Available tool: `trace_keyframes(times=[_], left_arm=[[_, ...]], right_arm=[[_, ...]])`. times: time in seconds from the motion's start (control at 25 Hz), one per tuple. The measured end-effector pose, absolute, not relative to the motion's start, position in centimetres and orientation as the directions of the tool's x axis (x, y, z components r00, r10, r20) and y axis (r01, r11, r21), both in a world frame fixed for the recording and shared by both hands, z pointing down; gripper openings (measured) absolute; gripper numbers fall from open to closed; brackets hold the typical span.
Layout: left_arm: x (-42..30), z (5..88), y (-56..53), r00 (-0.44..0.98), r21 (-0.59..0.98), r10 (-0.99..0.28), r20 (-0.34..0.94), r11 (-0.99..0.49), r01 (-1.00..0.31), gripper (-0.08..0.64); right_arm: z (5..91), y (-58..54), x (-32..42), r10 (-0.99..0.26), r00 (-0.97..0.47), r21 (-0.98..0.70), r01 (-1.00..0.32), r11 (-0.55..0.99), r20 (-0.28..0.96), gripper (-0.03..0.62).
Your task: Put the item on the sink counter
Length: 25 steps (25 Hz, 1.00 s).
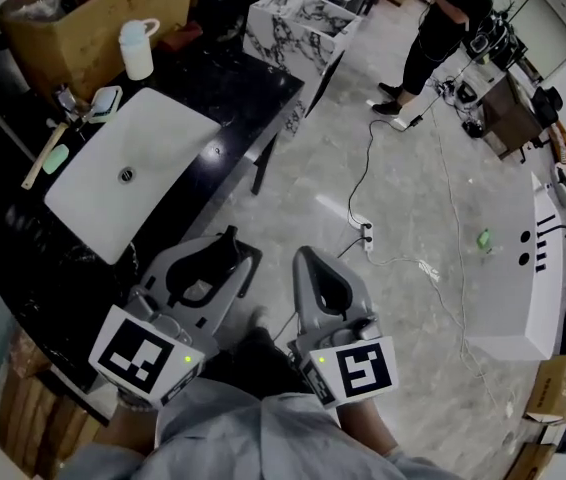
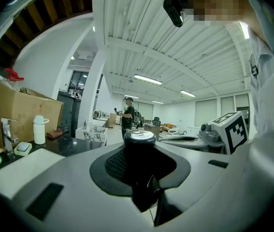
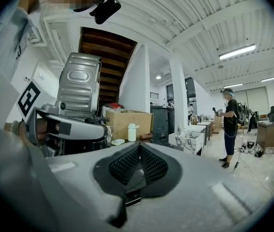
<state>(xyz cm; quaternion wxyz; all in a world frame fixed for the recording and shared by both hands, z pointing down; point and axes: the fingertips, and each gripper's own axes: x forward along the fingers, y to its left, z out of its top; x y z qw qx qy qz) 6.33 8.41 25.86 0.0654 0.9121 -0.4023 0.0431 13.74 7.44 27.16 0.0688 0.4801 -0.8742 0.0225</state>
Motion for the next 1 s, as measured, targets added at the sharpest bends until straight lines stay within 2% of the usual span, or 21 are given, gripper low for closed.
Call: trace_keyframes(times=[0.6, 1.0], left_arm=[[13.6, 24.8, 1.5, 0.521, 0.074, -0.844, 0.127, -0.516, -0.853, 0.094], [15.6, 24.9, -0.4, 0.458, 0.059, -0.879, 0.133, -0.454, -0.889, 0.094]], right_arm=[[26.5, -0.7, 21.8, -0.756, -0.644, 0.008, -0.76, 0.65, 0.116, -0.003], [27.2, -2.9, 23.8, -0.709, -0.697, -0.006, -0.714, 0.7, 0.104, -0.003]])
